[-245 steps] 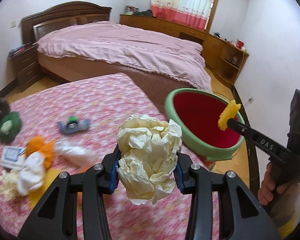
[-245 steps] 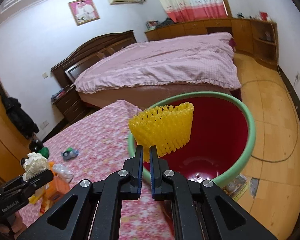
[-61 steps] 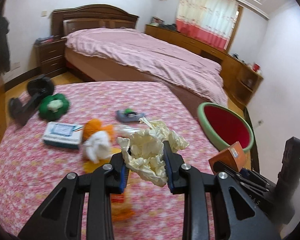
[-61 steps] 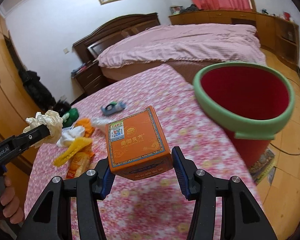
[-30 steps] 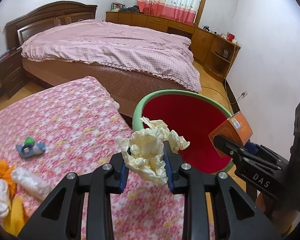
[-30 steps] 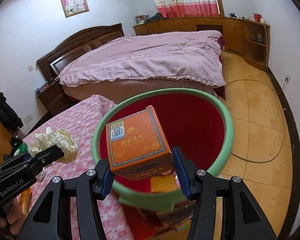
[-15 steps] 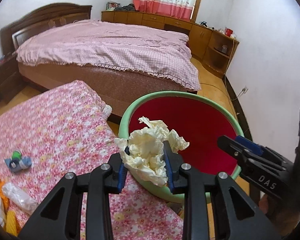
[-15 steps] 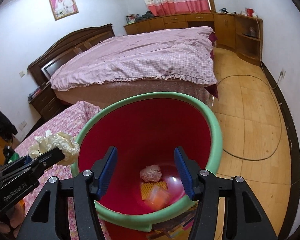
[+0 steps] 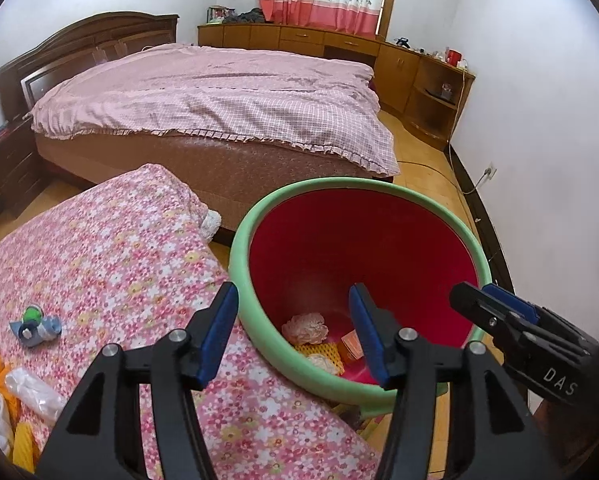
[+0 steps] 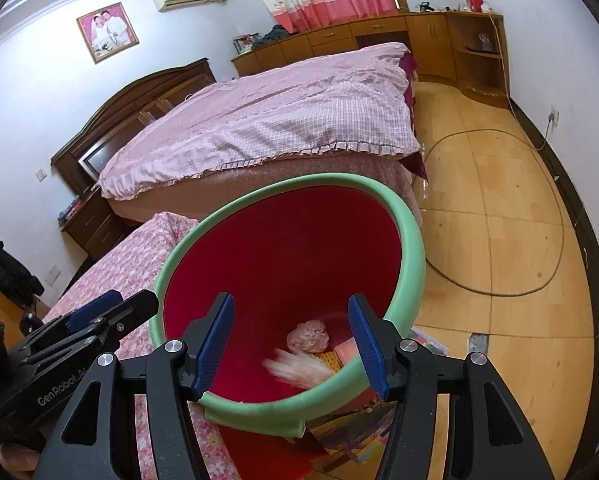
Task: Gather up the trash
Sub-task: 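Move both open grippers back toward the bed, then grasp the snack bag with the left gripper and lift it, then grasp the yellow foam net with the right gripper while the left gripper holds the snack bag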
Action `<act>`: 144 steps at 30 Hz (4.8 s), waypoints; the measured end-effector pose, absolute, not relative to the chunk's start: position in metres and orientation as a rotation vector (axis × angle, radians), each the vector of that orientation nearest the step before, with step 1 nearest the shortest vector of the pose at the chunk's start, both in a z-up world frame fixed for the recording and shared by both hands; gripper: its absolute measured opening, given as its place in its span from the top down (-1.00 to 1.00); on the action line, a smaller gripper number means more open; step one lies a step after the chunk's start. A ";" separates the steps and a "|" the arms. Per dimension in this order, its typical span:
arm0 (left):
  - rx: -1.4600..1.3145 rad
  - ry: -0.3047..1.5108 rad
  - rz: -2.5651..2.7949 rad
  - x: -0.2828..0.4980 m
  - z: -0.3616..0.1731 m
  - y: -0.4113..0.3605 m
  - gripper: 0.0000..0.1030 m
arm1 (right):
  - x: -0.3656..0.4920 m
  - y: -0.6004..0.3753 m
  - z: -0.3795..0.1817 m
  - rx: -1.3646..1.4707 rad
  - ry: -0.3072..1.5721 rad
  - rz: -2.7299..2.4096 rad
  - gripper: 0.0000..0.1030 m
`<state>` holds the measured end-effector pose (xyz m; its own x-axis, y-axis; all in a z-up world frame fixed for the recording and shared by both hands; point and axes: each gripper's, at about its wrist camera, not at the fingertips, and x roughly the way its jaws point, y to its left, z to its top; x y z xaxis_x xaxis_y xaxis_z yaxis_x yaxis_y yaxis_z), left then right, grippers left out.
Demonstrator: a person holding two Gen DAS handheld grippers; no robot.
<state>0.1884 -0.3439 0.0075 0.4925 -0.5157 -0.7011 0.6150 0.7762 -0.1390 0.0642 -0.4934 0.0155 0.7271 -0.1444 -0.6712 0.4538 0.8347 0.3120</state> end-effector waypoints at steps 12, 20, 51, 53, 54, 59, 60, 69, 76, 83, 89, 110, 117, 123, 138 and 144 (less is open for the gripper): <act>0.069 0.803 -0.656 0.166 0.026 -0.301 -0.12 | 0.048 -0.474 0.019 0.493 0.688 -0.325 -0.20; 0.053 0.808 -0.593 0.151 0.034 -0.257 -0.12 | 0.036 -0.452 0.020 0.488 0.696 -0.295 -0.20; -0.053 0.897 -0.294 0.095 0.001 -0.079 -0.12 | -0.002 -0.342 0.020 0.425 0.743 -0.143 -0.22; -0.069 0.912 -0.274 0.098 -0.006 -0.075 -0.12 | -0.003 -0.339 0.018 0.424 0.750 -0.138 -0.22; -0.078 0.923 -0.263 0.100 -0.010 -0.072 -0.12 | -0.003 -0.336 0.017 0.426 0.754 -0.133 -0.22; -0.085 0.952 -0.250 0.110 -0.027 -0.070 -0.12 | -0.003 -0.329 0.013 0.418 0.775 -0.122 -0.22; -0.076 0.954 -0.247 0.113 -0.030 -0.072 -0.12 | -0.003 -0.329 0.012 0.414 0.777 -0.123 -0.22; -0.060 0.970 -0.237 0.130 -0.053 -0.081 -0.12 | -0.001 -0.329 -0.001 0.417 0.821 -0.145 -0.22; -0.043 0.931 -0.269 0.126 -0.055 -0.077 0.18 | -0.002 -0.328 -0.005 0.438 0.813 -0.176 -0.22; -0.096 0.939 -0.342 0.105 -0.039 -0.049 0.20 | 0.003 -0.313 0.000 0.448 0.805 -0.155 -0.22; -0.107 0.887 -0.296 0.089 -0.024 -0.017 0.20 | 0.009 -0.294 0.006 0.430 0.801 -0.128 -0.22; -0.181 0.783 -0.146 0.100 -0.013 0.054 0.20 | 0.040 -0.212 0.012 0.277 0.844 0.021 -0.22; -0.217 0.775 -0.163 0.113 -0.019 0.061 0.20 | 0.072 -0.174 -0.008 0.247 0.906 0.138 -0.21; -0.216 0.772 -0.180 0.127 -0.022 0.061 0.20 | 0.098 -0.153 -0.025 0.251 0.967 0.177 -0.20; -0.195 0.782 -0.319 0.146 -0.029 0.033 0.20 | 0.099 -0.144 -0.037 0.237 0.969 0.157 0.40; -0.209 0.780 -0.293 0.142 -0.026 0.039 0.20 | 0.092 -0.138 -0.032 0.200 0.943 0.190 0.75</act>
